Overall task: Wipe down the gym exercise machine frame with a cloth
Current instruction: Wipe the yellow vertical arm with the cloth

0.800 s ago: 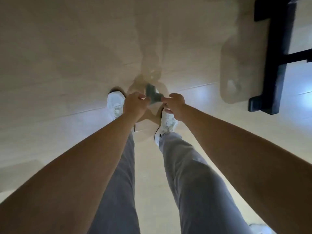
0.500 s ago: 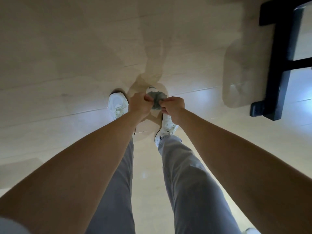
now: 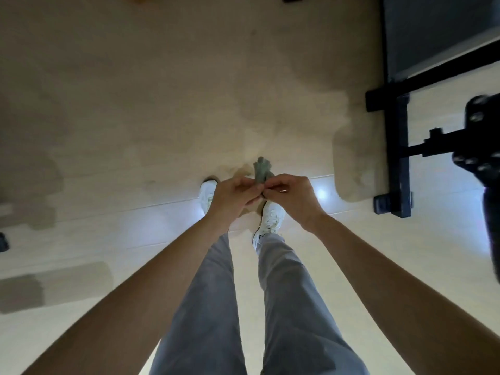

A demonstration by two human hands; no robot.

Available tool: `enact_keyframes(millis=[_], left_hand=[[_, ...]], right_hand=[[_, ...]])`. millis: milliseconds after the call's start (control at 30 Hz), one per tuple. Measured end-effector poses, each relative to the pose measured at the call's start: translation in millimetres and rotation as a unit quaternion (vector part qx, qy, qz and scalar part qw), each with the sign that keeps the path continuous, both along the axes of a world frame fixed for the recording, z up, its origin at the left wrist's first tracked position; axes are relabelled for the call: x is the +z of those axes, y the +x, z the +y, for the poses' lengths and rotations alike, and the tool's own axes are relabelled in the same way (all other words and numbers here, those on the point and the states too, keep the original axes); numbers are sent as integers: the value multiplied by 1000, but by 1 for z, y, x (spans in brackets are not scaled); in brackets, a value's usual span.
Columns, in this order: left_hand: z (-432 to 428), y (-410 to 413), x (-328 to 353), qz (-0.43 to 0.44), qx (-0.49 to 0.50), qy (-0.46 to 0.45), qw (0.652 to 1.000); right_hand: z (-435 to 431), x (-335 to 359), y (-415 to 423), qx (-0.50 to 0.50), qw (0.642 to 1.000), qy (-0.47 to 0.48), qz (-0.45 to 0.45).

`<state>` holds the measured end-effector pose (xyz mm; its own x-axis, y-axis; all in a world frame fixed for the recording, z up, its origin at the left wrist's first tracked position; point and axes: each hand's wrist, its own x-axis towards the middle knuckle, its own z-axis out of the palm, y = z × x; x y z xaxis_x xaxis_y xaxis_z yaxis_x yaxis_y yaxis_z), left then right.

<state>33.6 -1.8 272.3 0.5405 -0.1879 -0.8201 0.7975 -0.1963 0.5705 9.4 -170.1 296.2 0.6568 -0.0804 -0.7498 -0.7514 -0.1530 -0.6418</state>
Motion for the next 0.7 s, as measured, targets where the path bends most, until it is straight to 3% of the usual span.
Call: enact_keyframes(millis=[167, 367, 700], left_hand=[[5, 13, 113, -43, 24, -12, 999], [13, 13, 222, -124, -11, -34, 992], [36, 33, 332, -192, 146, -80, 967]], right_hand=[[2, 106, 6, -99, 993, 52, -33], [14, 203, 9, -106, 991, 31, -81], [14, 311, 17, -156, 979, -8, -132]])
